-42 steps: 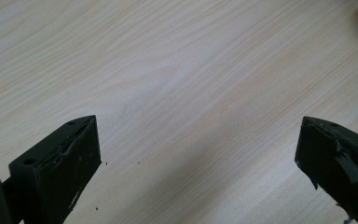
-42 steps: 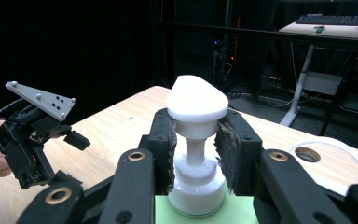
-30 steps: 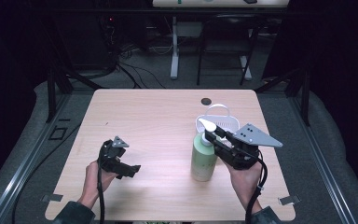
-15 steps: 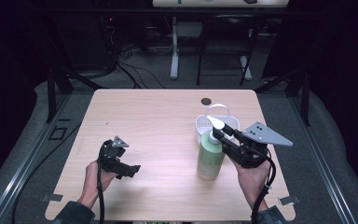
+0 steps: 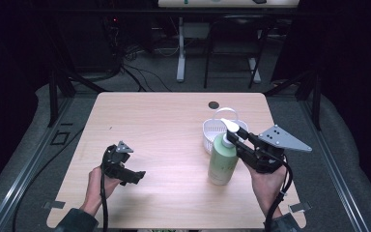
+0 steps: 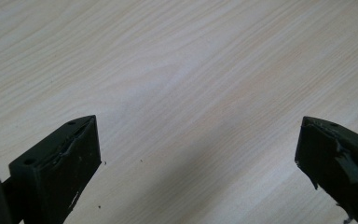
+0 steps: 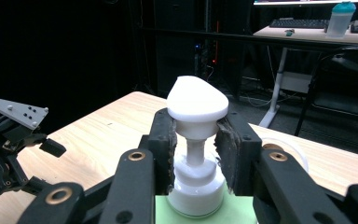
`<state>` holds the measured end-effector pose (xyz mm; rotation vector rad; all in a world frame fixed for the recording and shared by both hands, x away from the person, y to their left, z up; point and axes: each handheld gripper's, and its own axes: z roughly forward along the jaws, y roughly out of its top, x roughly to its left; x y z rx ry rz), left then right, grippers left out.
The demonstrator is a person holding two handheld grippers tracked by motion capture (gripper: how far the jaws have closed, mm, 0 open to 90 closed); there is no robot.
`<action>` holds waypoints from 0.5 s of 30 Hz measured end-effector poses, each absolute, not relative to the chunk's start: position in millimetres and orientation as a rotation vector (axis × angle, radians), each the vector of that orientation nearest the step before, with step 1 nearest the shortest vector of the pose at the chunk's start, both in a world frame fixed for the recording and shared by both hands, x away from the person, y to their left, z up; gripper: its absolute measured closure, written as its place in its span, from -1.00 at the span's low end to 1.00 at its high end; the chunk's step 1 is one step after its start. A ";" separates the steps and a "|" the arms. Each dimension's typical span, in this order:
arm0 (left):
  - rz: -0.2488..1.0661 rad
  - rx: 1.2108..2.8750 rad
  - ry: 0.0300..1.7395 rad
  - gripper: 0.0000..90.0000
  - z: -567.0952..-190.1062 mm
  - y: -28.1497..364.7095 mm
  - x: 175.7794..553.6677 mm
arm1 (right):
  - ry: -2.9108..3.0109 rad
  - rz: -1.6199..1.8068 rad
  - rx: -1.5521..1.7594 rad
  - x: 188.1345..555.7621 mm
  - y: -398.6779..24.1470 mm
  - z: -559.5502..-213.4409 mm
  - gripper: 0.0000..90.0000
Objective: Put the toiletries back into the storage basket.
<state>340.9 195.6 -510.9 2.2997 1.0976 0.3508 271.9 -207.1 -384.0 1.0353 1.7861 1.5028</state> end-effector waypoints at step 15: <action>0.354 2.311 1.100 -1.00 -510.5 196.6 341.3 | 1.736 1.488 1.051 270.3 -221.9 -376.6 0.51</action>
